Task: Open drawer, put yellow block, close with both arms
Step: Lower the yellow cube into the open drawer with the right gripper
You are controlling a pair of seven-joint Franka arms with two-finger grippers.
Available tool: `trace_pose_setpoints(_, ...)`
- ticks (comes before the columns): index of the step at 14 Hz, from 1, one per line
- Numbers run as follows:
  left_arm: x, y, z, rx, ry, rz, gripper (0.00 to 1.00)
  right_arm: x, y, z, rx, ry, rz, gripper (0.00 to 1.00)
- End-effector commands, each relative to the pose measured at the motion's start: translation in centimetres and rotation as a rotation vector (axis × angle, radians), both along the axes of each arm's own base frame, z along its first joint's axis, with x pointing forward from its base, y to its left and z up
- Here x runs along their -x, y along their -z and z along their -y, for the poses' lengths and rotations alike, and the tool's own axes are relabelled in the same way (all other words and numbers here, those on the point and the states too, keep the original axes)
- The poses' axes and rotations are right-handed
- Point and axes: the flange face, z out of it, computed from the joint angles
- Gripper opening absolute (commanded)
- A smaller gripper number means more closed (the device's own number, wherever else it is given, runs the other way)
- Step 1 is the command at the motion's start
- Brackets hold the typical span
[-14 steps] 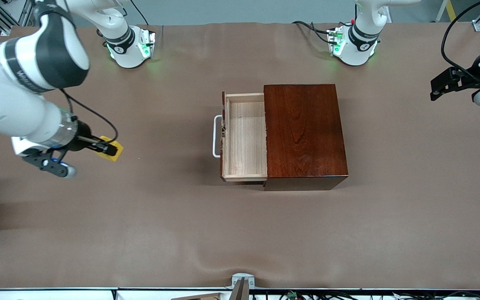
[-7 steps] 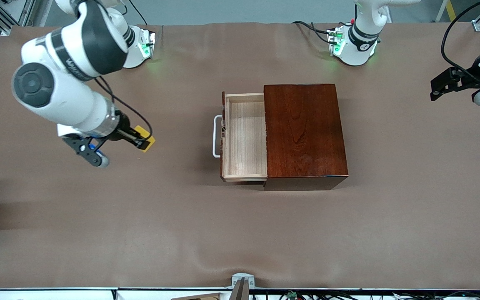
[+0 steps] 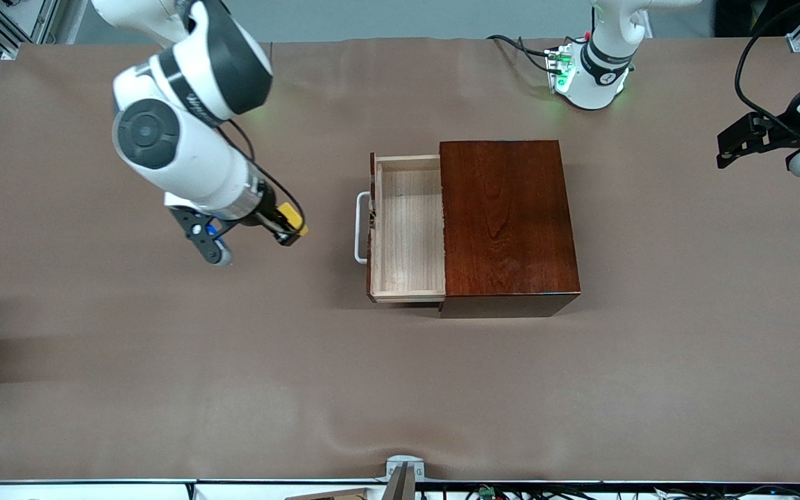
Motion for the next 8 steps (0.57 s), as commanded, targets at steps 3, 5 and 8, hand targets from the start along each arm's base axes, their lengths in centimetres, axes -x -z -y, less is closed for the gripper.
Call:
trace_pose_setpoints(3, 0.0, -0.2, 0.1, 0.015, 0.011, 0.003, 1.00, 0.8, 2.0, -4.7, -0.004, 0.171, 0.007, 0.00)
trace_pose_setpoints(5, 0.0, -0.2, 0.7, 0.014, 0.009, 0.003, 1.00, 1.0, 2.8, -5.9, 0.000, 0.209, 0.005, 0.00)
trace_pose_setpoints(8, -0.2, 0.4, 3.6, 0.011, 0.032, -0.003, 1.00, 1.5, 4.2, -7.6, 0.006, 0.286, -0.001, 0.00)
